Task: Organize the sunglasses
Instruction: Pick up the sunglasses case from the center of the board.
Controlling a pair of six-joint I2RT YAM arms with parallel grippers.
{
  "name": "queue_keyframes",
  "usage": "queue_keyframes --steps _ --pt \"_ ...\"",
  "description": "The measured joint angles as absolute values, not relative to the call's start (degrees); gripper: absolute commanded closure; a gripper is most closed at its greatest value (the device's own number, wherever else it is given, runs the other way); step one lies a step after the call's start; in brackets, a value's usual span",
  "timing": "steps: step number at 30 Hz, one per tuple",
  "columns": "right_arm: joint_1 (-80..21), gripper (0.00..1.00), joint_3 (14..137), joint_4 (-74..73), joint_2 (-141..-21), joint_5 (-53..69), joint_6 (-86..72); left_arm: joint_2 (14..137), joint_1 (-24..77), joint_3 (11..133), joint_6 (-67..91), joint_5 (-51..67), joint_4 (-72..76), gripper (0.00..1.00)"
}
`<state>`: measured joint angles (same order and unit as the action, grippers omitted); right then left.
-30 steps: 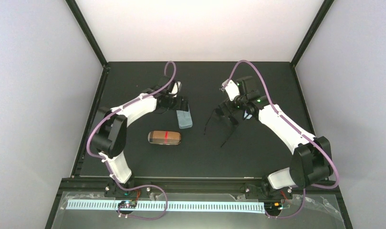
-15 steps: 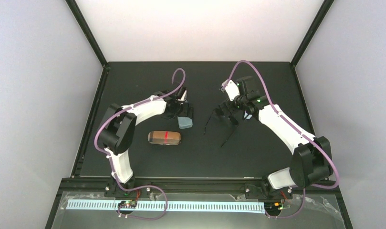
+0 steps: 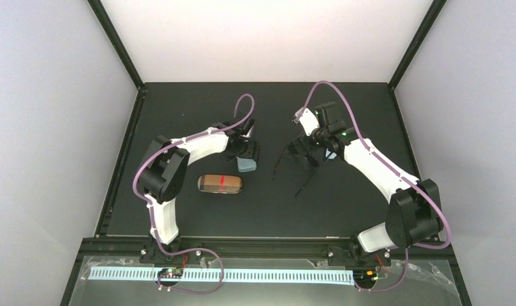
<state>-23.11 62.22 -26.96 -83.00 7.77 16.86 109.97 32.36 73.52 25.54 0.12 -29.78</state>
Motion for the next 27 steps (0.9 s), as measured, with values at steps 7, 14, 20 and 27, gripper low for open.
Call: queue_keyframes --steps 7,14,20,27 --pt "-23.1 0.00 62.2 -27.0 -83.2 8.1 17.3 110.4 32.4 74.7 22.1 -0.2 -30.7 0.27" --pt "-23.1 0.00 62.2 -27.0 -83.2 8.2 17.6 110.4 32.4 77.5 16.1 0.0 -31.7 0.47" --pt "-23.1 0.00 61.8 -26.9 -82.5 8.4 17.7 110.2 32.4 78.8 9.3 0.6 -31.8 0.62" --pt "-23.1 0.00 61.2 -26.9 -79.9 9.7 18.1 105.0 32.4 75.1 0.2 1.4 -31.9 0.94"
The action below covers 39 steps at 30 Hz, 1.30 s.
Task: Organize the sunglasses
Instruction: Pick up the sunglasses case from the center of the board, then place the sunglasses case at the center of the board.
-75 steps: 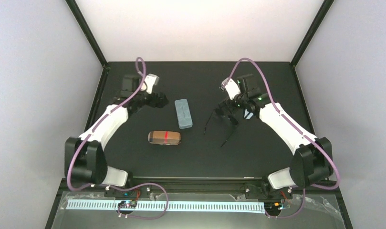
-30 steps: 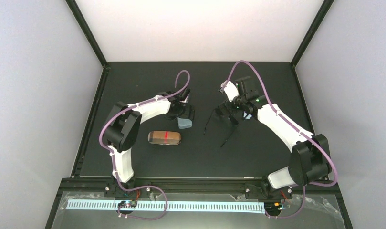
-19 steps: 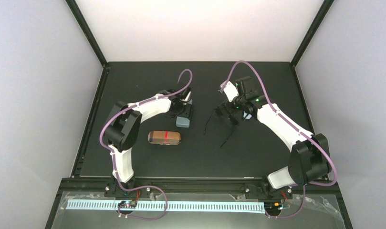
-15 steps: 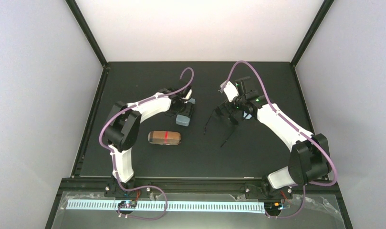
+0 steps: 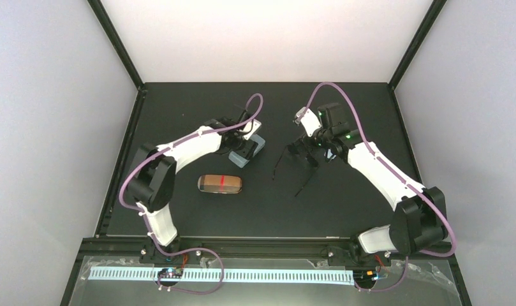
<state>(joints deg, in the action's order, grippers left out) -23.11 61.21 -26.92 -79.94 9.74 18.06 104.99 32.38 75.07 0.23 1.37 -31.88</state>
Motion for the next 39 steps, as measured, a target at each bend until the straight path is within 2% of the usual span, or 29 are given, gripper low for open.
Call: queue_keyframes --steps 2,14,23,28,30,35,39 --pt "-23.1 0.00 61.2 -26.9 -79.7 10.1 18.1 102.5 32.4 73.1 -2.2 1.9 -31.8 0.98" --pt "-23.1 0.00 61.2 -27.0 -80.6 12.8 18.1 94.1 32.4 65.8 -12.2 6.4 -31.5 0.98" --pt "-23.1 0.00 61.2 -27.0 -81.2 13.6 18.1 94.4 32.4 65.5 -10.3 6.4 -30.0 0.98" --pt "-23.1 0.00 61.2 -27.1 -81.7 13.6 18.1 99.2 32.4 67.2 -7.0 4.0 -28.3 0.98" --pt "-23.1 0.00 61.2 -27.1 -81.7 13.6 18.2 101.9 32.3 68.5 -5.3 3.1 -27.4 0.90" --pt "-23.1 0.00 61.2 -27.1 -81.7 13.4 18.3 105.7 32.2 69.5 -2.4 3.0 -25.6 0.46" --pt "-23.1 0.00 61.2 -27.1 -81.7 13.4 18.4 106.2 32.0 69.3 -1.3 3.6 -25.1 0.29"
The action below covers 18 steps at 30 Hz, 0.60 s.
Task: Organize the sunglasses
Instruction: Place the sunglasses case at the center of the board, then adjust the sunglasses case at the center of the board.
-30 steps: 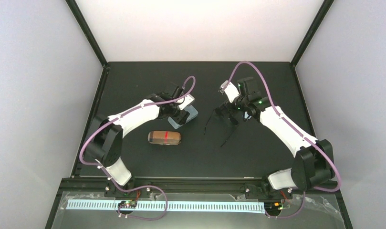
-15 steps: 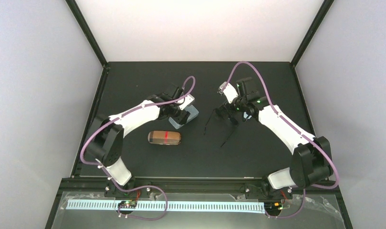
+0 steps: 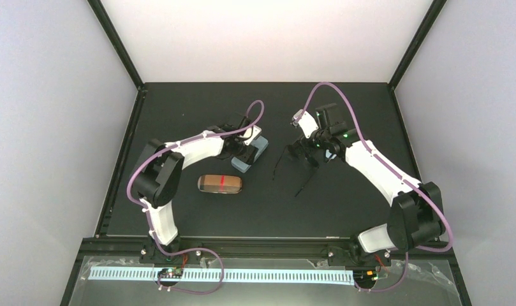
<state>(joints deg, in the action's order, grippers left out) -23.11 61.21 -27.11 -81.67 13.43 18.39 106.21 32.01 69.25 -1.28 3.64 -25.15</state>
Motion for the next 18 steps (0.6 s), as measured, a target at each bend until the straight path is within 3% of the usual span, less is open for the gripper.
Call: queue_keyframes --steps 4,10,18 --pt "-23.1 0.00 61.2 -27.1 -81.7 13.5 18.6 106.1 31.9 68.4 -0.8 4.9 -24.3 0.24" --pt "-23.1 0.00 61.2 -27.2 -81.7 13.5 19.0 105.8 31.9 67.6 -0.8 11.1 -24.6 0.08" --pt "-23.1 0.00 61.2 -27.2 -81.7 13.5 19.2 103.8 31.9 65.7 -0.9 18.3 -25.3 0.07"
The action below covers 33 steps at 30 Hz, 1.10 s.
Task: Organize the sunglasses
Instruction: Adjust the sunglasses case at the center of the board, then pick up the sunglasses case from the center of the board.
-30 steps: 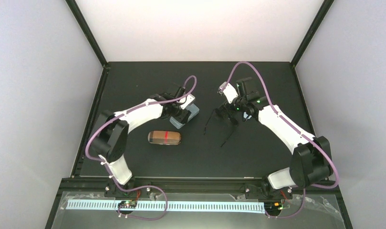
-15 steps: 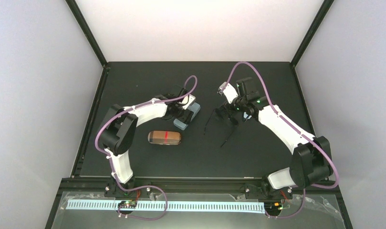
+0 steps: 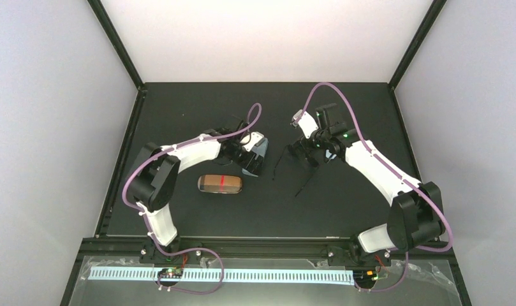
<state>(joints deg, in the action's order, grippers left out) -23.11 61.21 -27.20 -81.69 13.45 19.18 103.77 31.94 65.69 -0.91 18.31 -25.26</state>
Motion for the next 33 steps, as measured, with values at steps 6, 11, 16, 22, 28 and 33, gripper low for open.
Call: queue_keyframes --steps 6,11,16,22,28,33 --pt "-23.1 0.00 61.2 -27.2 -82.3 13.5 19.2 103.1 32.0 65.0 -2.1 27.3 -25.5 0.08" --pt "-23.1 0.00 61.2 -27.4 -83.1 13.5 19.2 103.1 32.9 65.5 -3.4 35.7 -25.9 0.09" --pt "-23.1 0.00 61.2 -27.4 -83.2 13.6 19.2 103.1 33.5 65.6 -5.7 40.9 -26.0 0.09" --pt "-23.1 0.00 61.2 -27.3 -83.7 16.2 17.8 96.5 32.6 63.7 -9.1 40.1 -26.2 0.07" --pt "-25.5 0.00 62.4 -26.4 -86.8 18.4 14.1 84.9 27.0 61.4 -11.7 32.0 -24.9 0.04" --pt "-32.0 0.00 64.4 -24.8 -91.3 16.5 11.0 77.6 21.4 58.4 -12.6 23.9 -23.9 0.03"
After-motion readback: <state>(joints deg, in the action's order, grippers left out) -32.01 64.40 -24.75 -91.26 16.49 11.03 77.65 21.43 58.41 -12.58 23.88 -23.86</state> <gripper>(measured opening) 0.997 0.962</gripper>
